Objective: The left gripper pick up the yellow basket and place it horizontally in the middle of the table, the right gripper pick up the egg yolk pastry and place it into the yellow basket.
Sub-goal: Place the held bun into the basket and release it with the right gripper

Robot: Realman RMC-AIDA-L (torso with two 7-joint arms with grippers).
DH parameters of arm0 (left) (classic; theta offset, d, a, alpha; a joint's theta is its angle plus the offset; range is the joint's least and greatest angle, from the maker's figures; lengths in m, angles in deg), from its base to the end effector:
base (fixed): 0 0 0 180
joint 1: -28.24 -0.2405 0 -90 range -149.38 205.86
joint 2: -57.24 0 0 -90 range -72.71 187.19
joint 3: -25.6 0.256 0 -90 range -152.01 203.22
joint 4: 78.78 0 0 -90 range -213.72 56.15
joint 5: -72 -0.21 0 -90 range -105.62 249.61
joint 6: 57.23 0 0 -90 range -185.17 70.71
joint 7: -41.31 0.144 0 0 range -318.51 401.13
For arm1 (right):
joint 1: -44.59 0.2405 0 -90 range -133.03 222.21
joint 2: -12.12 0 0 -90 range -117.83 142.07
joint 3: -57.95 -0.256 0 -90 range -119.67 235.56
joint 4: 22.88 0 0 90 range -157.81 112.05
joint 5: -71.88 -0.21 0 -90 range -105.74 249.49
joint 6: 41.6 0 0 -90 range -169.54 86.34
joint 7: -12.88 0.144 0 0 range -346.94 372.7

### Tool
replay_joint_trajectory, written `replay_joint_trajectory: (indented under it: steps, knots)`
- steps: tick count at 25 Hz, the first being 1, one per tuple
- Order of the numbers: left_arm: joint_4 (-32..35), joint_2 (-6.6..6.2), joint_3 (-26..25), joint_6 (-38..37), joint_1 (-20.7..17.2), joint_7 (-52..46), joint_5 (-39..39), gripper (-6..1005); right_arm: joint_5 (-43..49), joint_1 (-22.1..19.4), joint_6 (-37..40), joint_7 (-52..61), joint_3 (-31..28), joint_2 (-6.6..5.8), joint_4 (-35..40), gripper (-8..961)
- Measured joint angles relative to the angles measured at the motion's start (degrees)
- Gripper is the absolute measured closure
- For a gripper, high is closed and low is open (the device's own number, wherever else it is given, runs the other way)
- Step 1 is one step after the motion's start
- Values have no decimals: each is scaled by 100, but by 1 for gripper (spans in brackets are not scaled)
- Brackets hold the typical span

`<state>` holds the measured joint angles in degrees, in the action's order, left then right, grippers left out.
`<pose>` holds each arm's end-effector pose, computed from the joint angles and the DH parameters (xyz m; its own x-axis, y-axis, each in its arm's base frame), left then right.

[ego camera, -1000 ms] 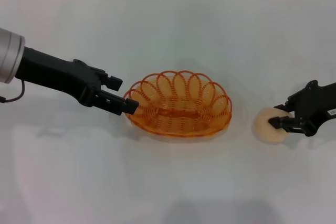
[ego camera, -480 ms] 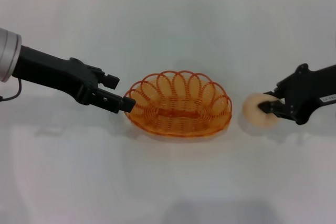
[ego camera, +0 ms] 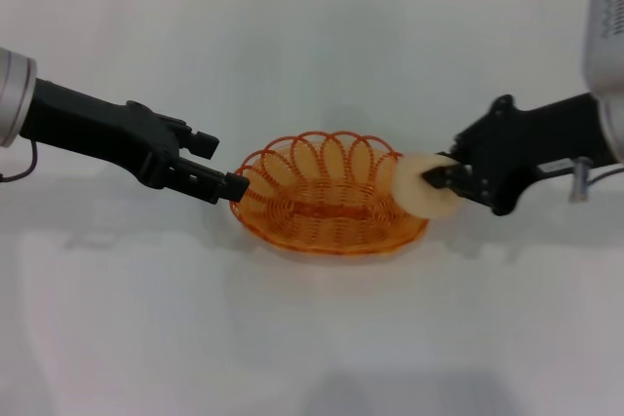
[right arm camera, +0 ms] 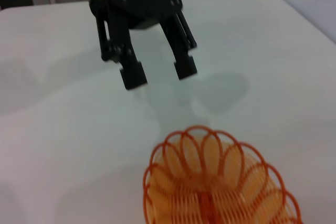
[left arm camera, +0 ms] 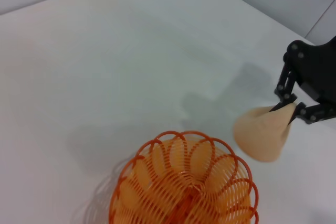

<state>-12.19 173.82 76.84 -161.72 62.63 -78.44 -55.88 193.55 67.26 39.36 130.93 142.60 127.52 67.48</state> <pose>-0.2010 0.3398 0.0535 0.8194 0.5632 0.1069 0.5697 -0.8207 -0.0430 0.1415 0.3228 0.0101 0.9924 -0.1217 -0.0186 -0.1223 -0.9568 -0.2637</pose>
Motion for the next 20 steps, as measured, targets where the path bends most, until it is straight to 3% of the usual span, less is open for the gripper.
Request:
replay_joint_trajectory:
  steps: [20]
  knots:
    - [30, 0, 0, -4, 24, 4, 18, 138, -119, 442, -1686, -94, 1396, 45, -750, 911]
